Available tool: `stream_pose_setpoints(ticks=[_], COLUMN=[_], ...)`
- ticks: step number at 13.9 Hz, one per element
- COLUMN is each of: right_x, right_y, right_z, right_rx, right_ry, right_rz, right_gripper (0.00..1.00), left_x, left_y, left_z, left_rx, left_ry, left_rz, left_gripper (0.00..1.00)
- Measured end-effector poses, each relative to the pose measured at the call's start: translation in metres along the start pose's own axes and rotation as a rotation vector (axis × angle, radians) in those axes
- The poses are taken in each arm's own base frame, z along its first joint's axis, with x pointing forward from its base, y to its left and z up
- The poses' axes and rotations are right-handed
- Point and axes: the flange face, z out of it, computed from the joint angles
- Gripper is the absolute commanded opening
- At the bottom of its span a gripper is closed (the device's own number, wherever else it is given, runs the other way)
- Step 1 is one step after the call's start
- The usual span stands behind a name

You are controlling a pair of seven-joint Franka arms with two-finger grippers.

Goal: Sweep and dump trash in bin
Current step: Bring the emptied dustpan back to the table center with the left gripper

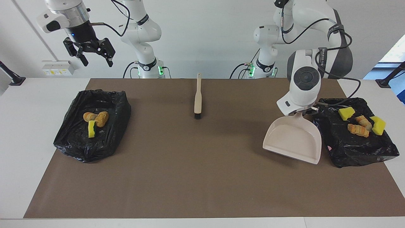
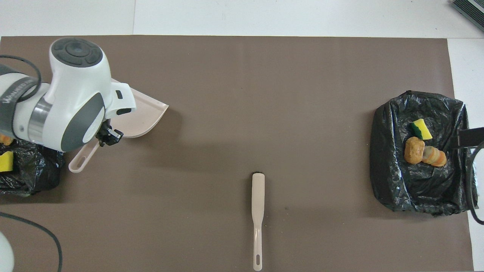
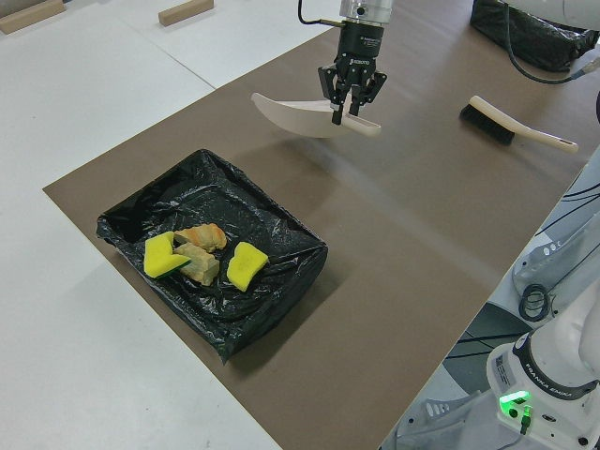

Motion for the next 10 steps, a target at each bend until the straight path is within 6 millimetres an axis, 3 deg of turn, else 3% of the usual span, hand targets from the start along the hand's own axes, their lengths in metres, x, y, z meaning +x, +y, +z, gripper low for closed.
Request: stream_pose_setpoints(ticks=[3,6,10], right_x=[-0.002,-0.002,-0.002], right_y=[0.003,0.001,0.000], right_z=[0.005,0.013,0.016], right_rx=[-0.011,-0.012,-0.012], right_ry=[-0.018,-0.034,-0.041], right_rz=[0.003,-0.002,-0.002], right_gripper=[1.00,1.00,1.00], left_x=[0.028,0.051,0.104], left_y=[0.060,0.103,0.164], left_z=[-0.006,-0.031,-0.052], left_rx=[-0.082,-0.160,-0.281], left_ry=[0.025,0.096,0.155], left_rz=[-0.085,-0.170,-0.317], left_gripper=[0.00,0.00,0.00])
